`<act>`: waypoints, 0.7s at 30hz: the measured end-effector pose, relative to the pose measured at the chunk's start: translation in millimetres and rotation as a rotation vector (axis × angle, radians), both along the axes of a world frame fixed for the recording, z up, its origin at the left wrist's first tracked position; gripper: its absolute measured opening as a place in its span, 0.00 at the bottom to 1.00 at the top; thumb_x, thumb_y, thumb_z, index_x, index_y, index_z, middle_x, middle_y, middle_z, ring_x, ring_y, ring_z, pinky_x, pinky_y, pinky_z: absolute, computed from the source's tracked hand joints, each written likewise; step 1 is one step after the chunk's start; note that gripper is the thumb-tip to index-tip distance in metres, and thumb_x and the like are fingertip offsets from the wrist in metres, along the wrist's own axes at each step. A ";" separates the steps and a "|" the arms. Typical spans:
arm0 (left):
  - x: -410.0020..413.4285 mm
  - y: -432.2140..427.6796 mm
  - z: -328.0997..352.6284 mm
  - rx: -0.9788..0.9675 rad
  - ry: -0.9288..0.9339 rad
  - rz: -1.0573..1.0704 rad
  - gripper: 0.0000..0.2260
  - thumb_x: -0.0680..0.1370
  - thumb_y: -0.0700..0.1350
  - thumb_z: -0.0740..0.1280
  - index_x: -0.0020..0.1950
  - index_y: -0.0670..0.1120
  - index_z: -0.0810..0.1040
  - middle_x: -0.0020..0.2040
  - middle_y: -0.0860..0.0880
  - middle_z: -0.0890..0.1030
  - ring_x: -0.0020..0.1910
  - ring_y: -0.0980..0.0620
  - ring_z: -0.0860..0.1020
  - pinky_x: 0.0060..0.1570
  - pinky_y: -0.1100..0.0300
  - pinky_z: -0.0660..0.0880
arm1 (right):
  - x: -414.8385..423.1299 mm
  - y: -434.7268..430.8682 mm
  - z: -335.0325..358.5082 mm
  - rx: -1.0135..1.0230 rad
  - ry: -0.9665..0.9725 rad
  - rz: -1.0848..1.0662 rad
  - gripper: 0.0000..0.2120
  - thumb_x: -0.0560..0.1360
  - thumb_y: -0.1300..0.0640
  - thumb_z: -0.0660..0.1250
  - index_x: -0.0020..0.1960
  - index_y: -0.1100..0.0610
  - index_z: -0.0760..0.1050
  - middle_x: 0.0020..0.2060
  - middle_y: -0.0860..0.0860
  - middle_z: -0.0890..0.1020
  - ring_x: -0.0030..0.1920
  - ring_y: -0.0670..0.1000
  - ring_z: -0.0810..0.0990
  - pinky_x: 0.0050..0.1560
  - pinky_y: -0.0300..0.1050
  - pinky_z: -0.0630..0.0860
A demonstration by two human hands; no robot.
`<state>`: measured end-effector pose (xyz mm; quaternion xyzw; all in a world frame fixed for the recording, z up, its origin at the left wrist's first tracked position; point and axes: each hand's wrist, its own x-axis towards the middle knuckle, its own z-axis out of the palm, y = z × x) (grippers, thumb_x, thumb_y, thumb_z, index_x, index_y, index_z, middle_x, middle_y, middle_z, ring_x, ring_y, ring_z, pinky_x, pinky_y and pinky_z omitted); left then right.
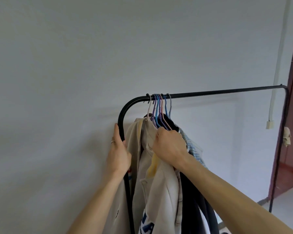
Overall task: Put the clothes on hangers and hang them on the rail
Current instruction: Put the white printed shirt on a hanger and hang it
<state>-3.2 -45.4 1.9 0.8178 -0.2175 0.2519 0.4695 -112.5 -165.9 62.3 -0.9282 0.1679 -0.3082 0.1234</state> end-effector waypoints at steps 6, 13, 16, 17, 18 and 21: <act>3.1 -3.3 -1.8 0.027 0.011 -0.017 0.34 0.80 0.36 0.59 0.80 0.52 0.44 0.66 0.44 0.74 0.61 0.46 0.78 0.46 0.56 0.70 | -15.2 -13.1 10.9 0.108 -0.243 0.006 0.09 0.76 0.58 0.58 0.45 0.58 0.77 0.36 0.52 0.82 0.38 0.56 0.77 0.39 0.47 0.70; 10.3 -2.0 -3.6 0.022 0.003 -0.069 0.32 0.81 0.33 0.58 0.80 0.49 0.47 0.67 0.42 0.73 0.64 0.45 0.76 0.47 0.58 0.67 | -68.7 -19.6 9.9 0.134 -0.358 -0.004 0.06 0.76 0.58 0.63 0.43 0.52 0.78 0.30 0.47 0.78 0.36 0.52 0.78 0.40 0.47 0.74; 9.5 -1.7 -2.9 0.023 -0.082 -0.048 0.30 0.82 0.37 0.57 0.80 0.48 0.47 0.67 0.38 0.71 0.62 0.38 0.76 0.44 0.53 0.66 | -103.1 -19.0 -20.7 0.124 -0.326 -0.016 0.05 0.76 0.55 0.65 0.42 0.49 0.76 0.30 0.48 0.79 0.35 0.48 0.77 0.37 0.40 0.72; 6.6 -2.6 -4.5 0.026 -0.076 -0.056 0.30 0.82 0.37 0.57 0.80 0.47 0.47 0.68 0.38 0.70 0.62 0.38 0.75 0.45 0.52 0.66 | -113.9 -18.6 -34.4 0.123 -0.310 -0.025 0.05 0.76 0.55 0.65 0.42 0.49 0.76 0.30 0.48 0.79 0.35 0.48 0.77 0.37 0.38 0.72; 6.6 -2.3 -3.9 0.015 -0.076 -0.063 0.31 0.81 0.36 0.57 0.80 0.47 0.47 0.69 0.38 0.69 0.63 0.38 0.75 0.46 0.51 0.66 | -119.2 -17.9 -45.1 0.120 -0.307 -0.020 0.05 0.76 0.54 0.65 0.42 0.48 0.76 0.30 0.48 0.79 0.36 0.48 0.77 0.36 0.37 0.71; 2.2 -5.4 -1.4 -0.032 -0.056 -0.079 0.31 0.82 0.37 0.56 0.80 0.49 0.45 0.70 0.38 0.68 0.62 0.37 0.74 0.46 0.50 0.67 | -124.5 -15.2 -70.0 0.098 -0.258 0.019 0.05 0.77 0.55 0.65 0.42 0.49 0.75 0.29 0.46 0.76 0.35 0.47 0.75 0.35 0.37 0.71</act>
